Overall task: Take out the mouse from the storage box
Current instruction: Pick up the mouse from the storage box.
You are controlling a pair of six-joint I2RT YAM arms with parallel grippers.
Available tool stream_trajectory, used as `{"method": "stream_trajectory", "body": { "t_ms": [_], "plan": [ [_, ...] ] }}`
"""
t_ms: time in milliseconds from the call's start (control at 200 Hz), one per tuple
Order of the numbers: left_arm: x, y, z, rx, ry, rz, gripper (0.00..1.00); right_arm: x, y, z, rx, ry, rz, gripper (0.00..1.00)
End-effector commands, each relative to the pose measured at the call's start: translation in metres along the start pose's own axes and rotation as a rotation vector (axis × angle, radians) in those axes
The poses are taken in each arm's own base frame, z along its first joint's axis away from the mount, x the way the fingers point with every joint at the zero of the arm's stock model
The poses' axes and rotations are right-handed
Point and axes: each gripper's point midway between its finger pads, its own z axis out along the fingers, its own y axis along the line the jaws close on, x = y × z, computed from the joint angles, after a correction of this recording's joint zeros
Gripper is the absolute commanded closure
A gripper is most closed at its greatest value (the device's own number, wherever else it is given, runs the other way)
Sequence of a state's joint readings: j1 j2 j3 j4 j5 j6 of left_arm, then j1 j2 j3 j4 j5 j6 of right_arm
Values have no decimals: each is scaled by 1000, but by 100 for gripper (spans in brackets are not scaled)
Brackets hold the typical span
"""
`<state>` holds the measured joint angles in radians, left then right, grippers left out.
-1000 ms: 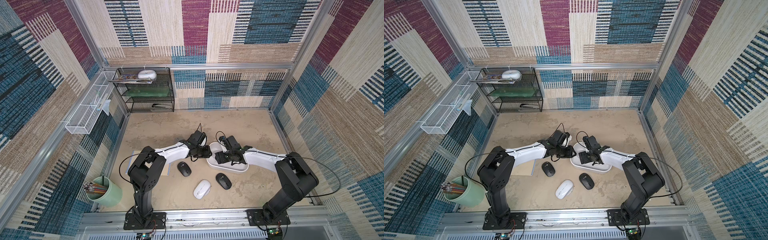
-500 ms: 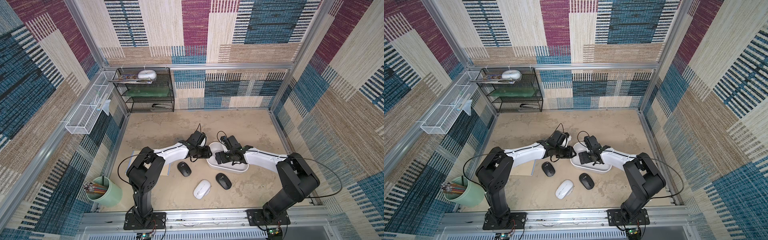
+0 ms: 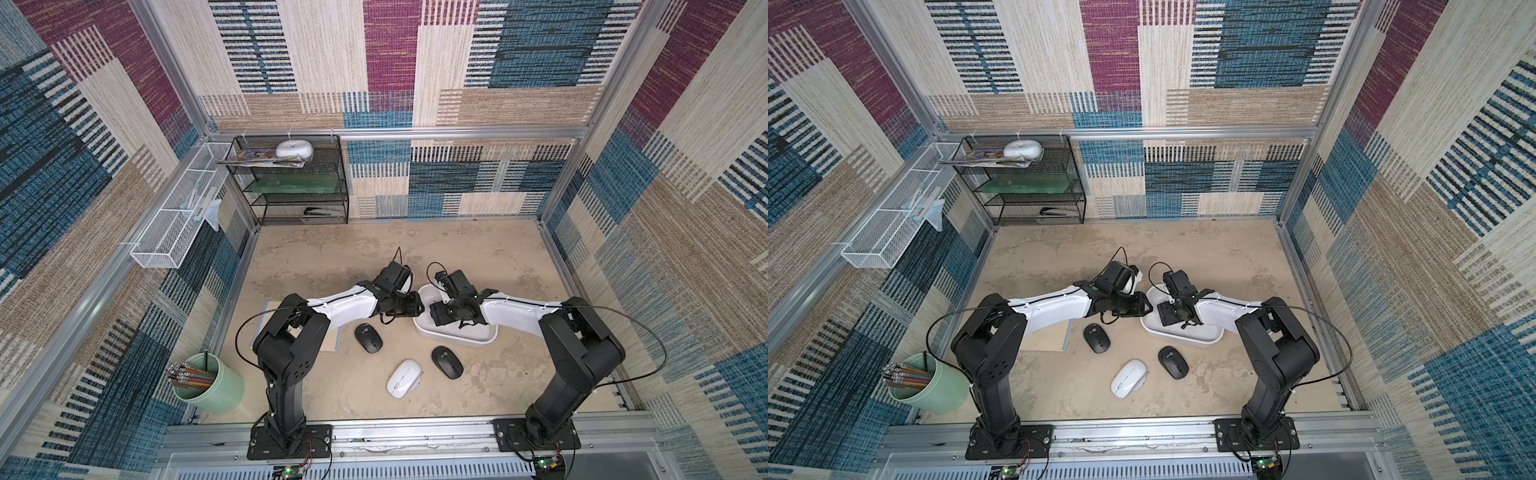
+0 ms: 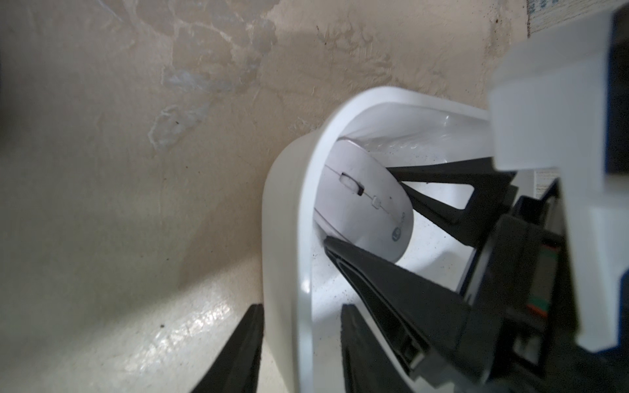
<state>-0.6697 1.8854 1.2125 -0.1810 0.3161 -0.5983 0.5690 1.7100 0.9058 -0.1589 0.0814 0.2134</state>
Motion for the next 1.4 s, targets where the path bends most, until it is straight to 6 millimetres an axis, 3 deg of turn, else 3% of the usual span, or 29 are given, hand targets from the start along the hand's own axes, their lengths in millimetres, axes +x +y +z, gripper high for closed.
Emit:
{"method": "stream_trajectory", "body": {
  "t_ms": [0, 230, 501, 676, 927, 1037, 1147, 1397],
  "plan": [
    [-5, -4, -4, 15, -21, 8, 57, 14, -1, -3, 0, 40, 25, 32],
    [-5, -4, -6, 11, -29, 9, 50, 13, -2, -17, -5, 8, 59, 43],
    [-10, -4, -22, -14, -62, 37, 38, 5, -1, -41, -19, -38, 89, 45],
    [-17, 3, -49, -37, -127, 43, 29, -3, 1, -59, -28, -61, 104, 48],
    [-22, 37, -100, -105, -264, 5, 23, -23, 16, -84, -83, -95, 84, 48],
    [-20, 56, -129, -150, -348, -27, 20, -37, 33, -97, -119, -124, 72, 48],
    [-15, 75, -159, -218, -452, -51, 17, -49, 63, -104, -163, -144, 28, 48],
    [1, 108, -233, -361, -706, -117, 11, -63, 134, -80, -222, -90, -47, 48]
  ]
}}
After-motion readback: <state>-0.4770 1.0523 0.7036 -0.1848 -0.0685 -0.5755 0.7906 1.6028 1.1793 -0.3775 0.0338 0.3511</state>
